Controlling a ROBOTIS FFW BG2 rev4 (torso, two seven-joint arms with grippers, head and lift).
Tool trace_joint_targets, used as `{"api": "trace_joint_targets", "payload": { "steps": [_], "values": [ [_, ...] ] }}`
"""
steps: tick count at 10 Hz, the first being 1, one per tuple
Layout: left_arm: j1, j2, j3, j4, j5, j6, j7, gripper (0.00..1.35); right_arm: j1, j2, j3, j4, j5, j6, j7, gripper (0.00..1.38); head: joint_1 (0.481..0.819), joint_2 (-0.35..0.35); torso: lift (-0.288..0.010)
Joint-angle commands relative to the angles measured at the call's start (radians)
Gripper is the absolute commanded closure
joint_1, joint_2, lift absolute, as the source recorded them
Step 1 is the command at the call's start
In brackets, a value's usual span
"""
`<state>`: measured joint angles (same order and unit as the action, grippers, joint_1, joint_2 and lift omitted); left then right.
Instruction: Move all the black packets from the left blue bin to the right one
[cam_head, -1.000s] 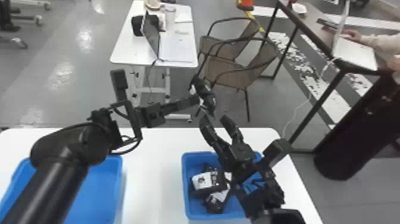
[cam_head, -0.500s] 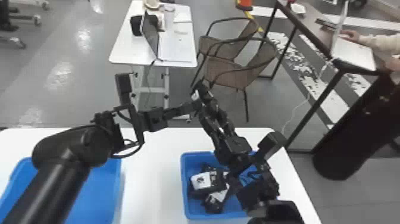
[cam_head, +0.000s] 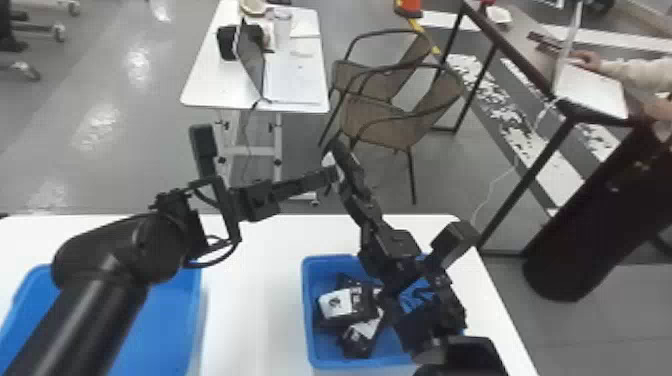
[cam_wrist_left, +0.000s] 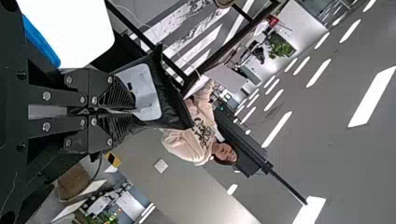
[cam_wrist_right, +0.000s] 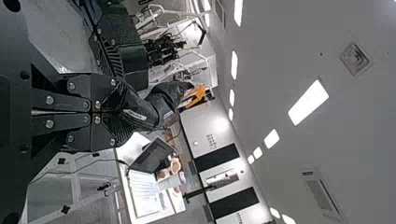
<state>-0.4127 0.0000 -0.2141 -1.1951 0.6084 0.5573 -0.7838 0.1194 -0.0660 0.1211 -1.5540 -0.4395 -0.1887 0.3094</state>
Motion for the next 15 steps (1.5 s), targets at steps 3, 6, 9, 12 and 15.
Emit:
{"api": "trace_joint_targets", "payload": {
  "steps": [3,6,9,12,15],
  "values": [
    [0.066,0.015,0.022,-0.024,0.074,-0.022,-0.002,0.08,0.039,0.000,-0.057,-0.011,0.013,0.002,-0.046,1.18,0.695,-0.201,0.000],
    [0.204,0.106,0.090,-0.173,0.106,-0.076,-0.003,0.12,0.097,0.000,-0.147,-0.009,0.042,0.037,-0.079,1.18,0.695,-0.225,0.000],
    [0.414,0.120,0.249,-0.305,0.028,-0.237,0.011,0.10,0.174,0.009,-0.198,0.011,0.107,0.060,-0.142,1.17,0.695,-0.198,0.000],
    [0.473,0.097,0.334,-0.360,0.007,-0.194,0.015,0.11,0.194,0.067,-0.330,0.043,0.249,0.126,-0.170,1.07,0.695,-0.161,0.000],
    [0.468,0.104,0.346,-0.360,0.017,-0.186,0.014,0.11,0.206,0.067,-0.342,0.043,0.278,0.169,-0.173,0.41,0.695,-0.208,0.000]
  ]
}}
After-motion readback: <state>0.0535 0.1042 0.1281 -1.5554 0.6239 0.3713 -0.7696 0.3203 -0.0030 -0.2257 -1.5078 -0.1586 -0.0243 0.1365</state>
